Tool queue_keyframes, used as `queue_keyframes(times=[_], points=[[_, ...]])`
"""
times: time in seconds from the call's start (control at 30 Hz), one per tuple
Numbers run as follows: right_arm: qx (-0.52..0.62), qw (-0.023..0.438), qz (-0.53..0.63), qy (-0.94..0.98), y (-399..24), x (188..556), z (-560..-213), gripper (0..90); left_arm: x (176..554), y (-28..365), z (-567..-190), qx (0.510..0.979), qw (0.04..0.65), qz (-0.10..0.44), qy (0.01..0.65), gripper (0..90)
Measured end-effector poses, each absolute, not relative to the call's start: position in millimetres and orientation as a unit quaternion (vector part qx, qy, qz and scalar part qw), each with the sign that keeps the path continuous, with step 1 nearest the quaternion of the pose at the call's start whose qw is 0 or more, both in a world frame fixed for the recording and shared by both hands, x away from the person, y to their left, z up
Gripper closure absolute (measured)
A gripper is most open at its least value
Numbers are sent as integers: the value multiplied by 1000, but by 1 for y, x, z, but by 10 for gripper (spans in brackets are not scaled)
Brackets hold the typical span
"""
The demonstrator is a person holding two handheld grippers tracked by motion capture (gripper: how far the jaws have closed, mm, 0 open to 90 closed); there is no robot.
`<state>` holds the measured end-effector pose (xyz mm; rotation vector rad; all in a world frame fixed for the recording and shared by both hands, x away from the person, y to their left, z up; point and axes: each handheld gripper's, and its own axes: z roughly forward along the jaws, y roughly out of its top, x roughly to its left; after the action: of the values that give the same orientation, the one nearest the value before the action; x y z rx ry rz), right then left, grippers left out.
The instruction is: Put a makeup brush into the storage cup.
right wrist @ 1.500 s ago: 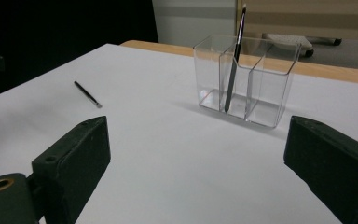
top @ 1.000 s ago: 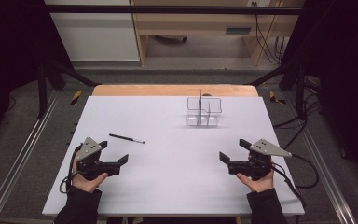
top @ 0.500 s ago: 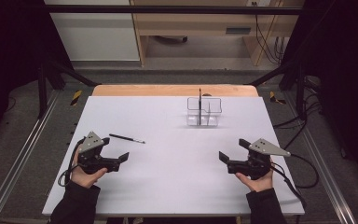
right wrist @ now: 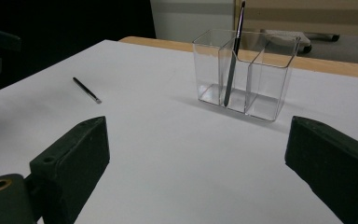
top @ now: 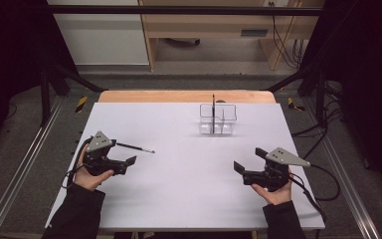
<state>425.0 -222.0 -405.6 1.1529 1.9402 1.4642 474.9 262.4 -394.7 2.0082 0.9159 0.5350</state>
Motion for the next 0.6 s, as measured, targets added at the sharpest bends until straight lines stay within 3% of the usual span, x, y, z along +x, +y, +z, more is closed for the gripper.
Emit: queue_keyframes(times=[0.6], points=[[418, 220, 529, 705, -220, 426, -406, 66, 512, 263, -401, 824, 385, 195, 366, 44]])
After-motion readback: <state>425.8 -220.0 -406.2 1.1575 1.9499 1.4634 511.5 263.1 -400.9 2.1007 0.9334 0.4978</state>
